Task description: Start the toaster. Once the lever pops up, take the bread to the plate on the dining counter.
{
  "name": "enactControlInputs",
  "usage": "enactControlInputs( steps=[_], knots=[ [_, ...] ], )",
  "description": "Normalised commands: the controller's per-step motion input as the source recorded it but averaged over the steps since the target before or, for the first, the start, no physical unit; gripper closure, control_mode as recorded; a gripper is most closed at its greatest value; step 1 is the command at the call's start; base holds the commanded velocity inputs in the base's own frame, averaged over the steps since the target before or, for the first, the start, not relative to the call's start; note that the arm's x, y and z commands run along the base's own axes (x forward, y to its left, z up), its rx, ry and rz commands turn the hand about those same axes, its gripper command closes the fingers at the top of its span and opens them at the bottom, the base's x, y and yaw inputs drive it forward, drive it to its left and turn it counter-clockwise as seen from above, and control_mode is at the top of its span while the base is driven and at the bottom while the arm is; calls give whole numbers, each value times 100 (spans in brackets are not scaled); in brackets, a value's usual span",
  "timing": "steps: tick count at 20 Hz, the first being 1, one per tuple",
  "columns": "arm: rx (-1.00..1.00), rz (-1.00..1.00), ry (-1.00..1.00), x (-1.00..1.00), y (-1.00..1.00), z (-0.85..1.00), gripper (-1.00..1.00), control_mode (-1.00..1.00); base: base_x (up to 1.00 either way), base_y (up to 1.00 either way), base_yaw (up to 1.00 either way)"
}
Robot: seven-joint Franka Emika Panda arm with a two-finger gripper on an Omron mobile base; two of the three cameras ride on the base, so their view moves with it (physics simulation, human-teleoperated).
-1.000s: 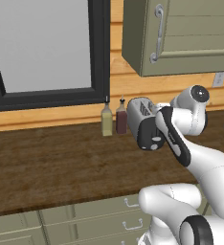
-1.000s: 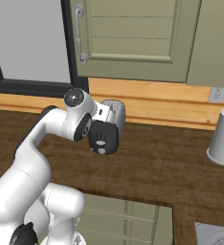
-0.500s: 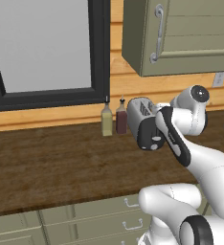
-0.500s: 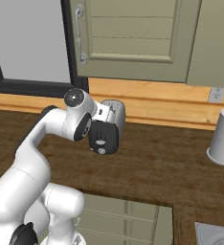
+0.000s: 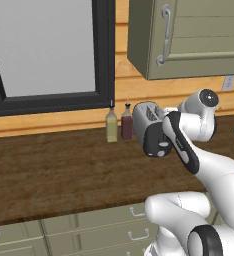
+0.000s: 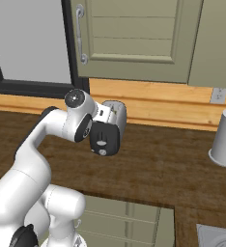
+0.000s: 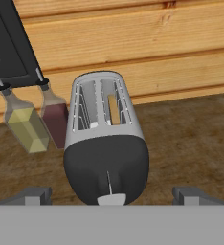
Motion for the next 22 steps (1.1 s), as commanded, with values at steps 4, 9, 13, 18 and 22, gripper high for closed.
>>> enactControlInputs(
  steps=[4,9,13,18,22],
  knots=[
    [0,0,0,0,0,0,-100,-100,0,0,0],
    [0,0,0,0,0,0,-100,-100,0,0,0],
    [0,0,0,0,0,0,-100,-100,0,0,0],
    [0,0,0,0,0,0,-100,-100,0,0,0],
    [0,0,0,0,0,0,-100,-100,0,0,0]
  ],
)
